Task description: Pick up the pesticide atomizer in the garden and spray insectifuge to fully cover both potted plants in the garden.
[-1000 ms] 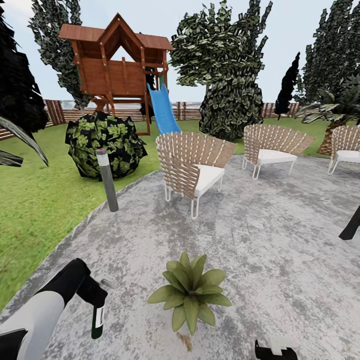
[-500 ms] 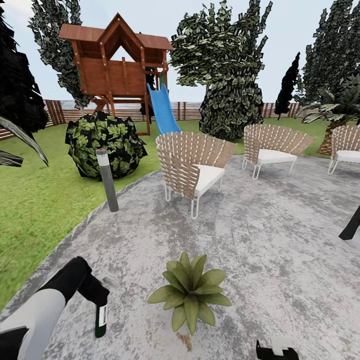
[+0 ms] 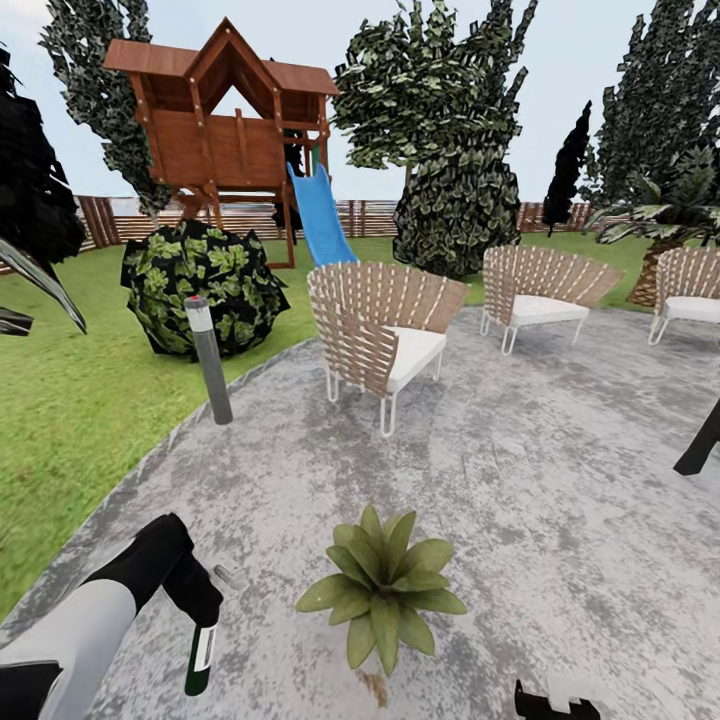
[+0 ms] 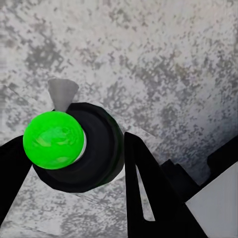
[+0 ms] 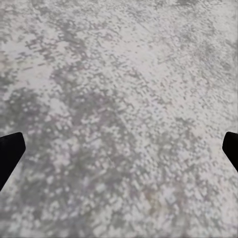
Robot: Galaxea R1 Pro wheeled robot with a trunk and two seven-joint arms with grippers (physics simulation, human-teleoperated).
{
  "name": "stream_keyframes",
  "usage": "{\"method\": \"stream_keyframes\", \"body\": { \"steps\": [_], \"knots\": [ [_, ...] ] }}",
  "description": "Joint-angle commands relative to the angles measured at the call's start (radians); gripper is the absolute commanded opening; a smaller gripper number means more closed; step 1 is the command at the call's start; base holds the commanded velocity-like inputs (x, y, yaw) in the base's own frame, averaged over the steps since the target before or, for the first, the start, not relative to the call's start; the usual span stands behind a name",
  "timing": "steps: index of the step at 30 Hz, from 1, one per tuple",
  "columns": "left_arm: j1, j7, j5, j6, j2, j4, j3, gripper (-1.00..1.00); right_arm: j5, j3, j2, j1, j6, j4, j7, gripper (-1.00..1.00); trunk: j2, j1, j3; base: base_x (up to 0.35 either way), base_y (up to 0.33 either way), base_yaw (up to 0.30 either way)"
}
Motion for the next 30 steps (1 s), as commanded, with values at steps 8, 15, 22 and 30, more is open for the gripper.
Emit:
{"method": "stream_keyframes", "body": {
  "steps": [8, 15, 22, 30],
  "knots": [
    [0.000, -0.002, -0.006, 0.007, 0.002, 0.012, 0.003, -1.00, 0.012, -0.006, -0.002, -0.001, -0.003, 0.003, -0.003, 1.00, 0.000, 0.000, 0.004, 0.000, 0.000, -0.225],
    [0.000, -0.002, -0.006, 0.006, 0.001, 0.013, 0.003, -1.00, 0.012, -0.005, -0.002, -0.001, -0.003, 0.003, -0.003, 1.00, 0.000, 0.000, 0.009, 0.000, 0.000, -0.232],
    [0.000, -0.005, -0.006, -0.001, 0.000, 0.015, -0.009, -1.00, 0.012, -0.006, -0.002, -0.001, -0.003, 0.003, -0.003, 1.00, 0.000, 0.000, 0.015, 0.000, 0.000, -0.223],
    [0.086, -0.006, -0.008, -0.011, 0.018, 0.015, -0.074, -1.00, 0.015, -0.005, -0.003, -0.001, -0.003, 0.008, -0.001, 1.00, 0.000, 0.000, 0.015, 0.000, 0.000, -0.030]
  ]
}}
